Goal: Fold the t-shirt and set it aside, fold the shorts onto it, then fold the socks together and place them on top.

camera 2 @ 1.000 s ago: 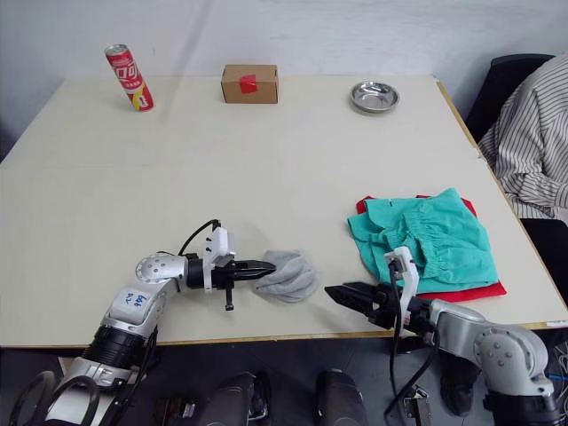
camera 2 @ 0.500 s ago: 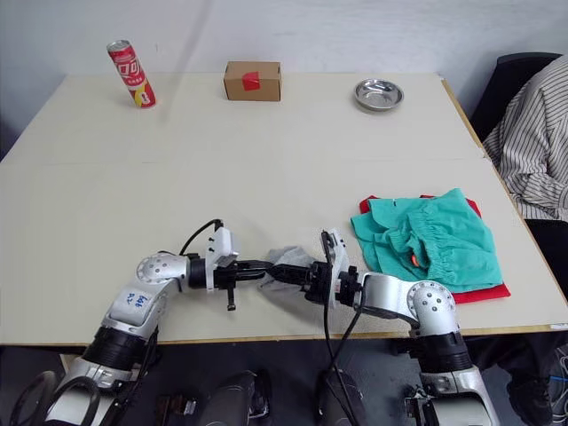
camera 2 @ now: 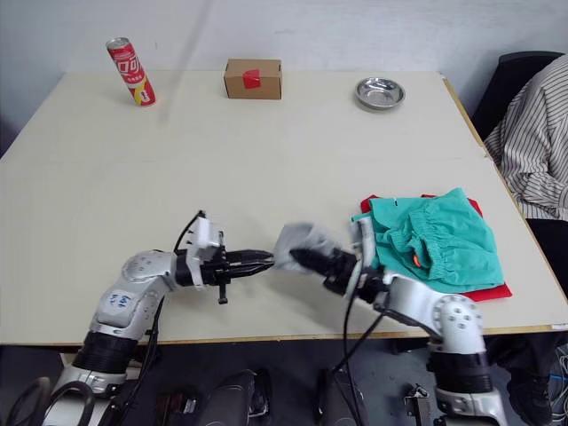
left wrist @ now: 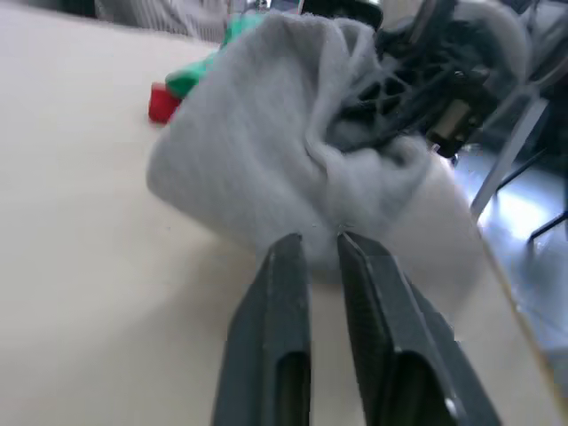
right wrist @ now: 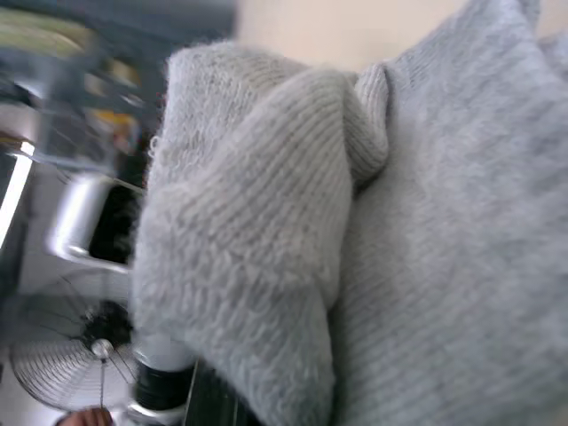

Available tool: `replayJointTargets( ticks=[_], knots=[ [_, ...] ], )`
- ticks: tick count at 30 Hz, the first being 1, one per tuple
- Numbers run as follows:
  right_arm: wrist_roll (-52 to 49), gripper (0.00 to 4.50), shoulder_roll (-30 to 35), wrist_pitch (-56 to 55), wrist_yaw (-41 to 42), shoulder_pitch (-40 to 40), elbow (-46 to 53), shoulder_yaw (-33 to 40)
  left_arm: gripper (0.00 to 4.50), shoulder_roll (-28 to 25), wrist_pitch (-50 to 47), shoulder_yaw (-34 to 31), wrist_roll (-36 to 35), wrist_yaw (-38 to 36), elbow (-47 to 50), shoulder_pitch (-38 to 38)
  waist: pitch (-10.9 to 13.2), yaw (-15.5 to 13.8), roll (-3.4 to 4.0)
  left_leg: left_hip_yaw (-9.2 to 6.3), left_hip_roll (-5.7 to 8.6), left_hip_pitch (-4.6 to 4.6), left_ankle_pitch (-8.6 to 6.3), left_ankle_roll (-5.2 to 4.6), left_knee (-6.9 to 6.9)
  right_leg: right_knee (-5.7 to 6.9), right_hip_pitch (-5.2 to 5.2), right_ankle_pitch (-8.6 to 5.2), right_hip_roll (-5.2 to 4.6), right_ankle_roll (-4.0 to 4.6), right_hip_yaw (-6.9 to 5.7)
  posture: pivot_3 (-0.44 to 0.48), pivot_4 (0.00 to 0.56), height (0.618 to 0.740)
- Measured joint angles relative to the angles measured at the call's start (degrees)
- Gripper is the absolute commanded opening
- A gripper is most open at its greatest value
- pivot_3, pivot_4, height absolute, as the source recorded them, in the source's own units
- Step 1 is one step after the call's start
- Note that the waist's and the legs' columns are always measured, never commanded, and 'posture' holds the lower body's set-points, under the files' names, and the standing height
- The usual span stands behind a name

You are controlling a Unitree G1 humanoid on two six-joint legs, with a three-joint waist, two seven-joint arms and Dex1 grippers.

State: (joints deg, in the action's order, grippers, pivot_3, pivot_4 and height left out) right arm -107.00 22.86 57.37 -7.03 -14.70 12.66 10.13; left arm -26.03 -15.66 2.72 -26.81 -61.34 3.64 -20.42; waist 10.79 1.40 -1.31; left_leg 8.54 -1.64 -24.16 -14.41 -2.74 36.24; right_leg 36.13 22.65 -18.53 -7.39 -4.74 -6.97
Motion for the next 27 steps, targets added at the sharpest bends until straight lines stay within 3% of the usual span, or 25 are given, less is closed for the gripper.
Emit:
replayJointTargets(
  ticks=[4,9,10,15,22,27],
  knots=[
    [-4.4,0.20,3.0,-8.1,-0.3,2.0,1.7,13.7,2.73,-2.1,-4.7,-5.8,-8.0,0.9,8.1,0.0,0.0,-0.2,0.01,-0.03,0.04,0.06,0.00,-0.03,-0.01,-0.10,-0.12,0.04,0.02,-0.06,-0.01,0.000,0.150,0.740],
    [-4.5,0.20,8.4,-15.5,-1.7,3.1,-5.5,24.6,4.31,-3.5,-9.6,-9.9,-12.3,4.3,10.0,0.5,0.0,-0.2,0.02,-0.02,0.08,0.08,0.06,-0.06,0.00,-0.09,-0.13,0.05,0.04,-0.08,-0.01,0.000,0.150,0.740],
    [-4.3,0.20,8.8,-16.2,-1.8,3.3,-7.1,25.6,4.49,-3.7,-10.1,-10.4,-12.5,4.5,10.0,0.5,0.0,-0.2,0.02,-0.02,0.07,0.08,0.06,-0.05,0.00,-0.09,-0.13,0.05,0.07,-0.08,-0.01,0.000,0.150,0.740],
    [-1.7,0.20,9.9,-15.1,-3.7,5.2,-17.5,25.4,4.49,-4.3,-11.3,-10.7,-13.1,4.7,9.7,-0.8,0.0,0.0,0.03,0.03,0.06,0.09,0.10,-0.02,0.00,-0.05,-0.12,0.06,0.10,-0.08,0.02,0.000,0.150,0.740],
    [-3.5,2.46,9.6,-11.4,-7.5,6.0,-22.4,24.2,4.50,-4.2,-13.5,-10.6,-14.5,5.1,9.7,-1.8,0.0,0.0,0.12,0.03,0.06,0.09,0.13,-0.03,0.02,-0.04,-0.12,0.06,0.10,-0.08,0.03,0.000,0.150,0.740],
    [-4.9,4.15,17.8,-1.6,-6.6,13.1,-21.7,28.9,4.50,-4.7,-14.1,-10.6,-14.5,5.1,9.5,-1.7,0.0,-1.4,0.17,0.02,0.09,0.05,0.11,-0.06,0.04,-0.12,-0.13,0.06,0.08,-0.09,0.03,0.000,0.150,0.740]
  ],
)
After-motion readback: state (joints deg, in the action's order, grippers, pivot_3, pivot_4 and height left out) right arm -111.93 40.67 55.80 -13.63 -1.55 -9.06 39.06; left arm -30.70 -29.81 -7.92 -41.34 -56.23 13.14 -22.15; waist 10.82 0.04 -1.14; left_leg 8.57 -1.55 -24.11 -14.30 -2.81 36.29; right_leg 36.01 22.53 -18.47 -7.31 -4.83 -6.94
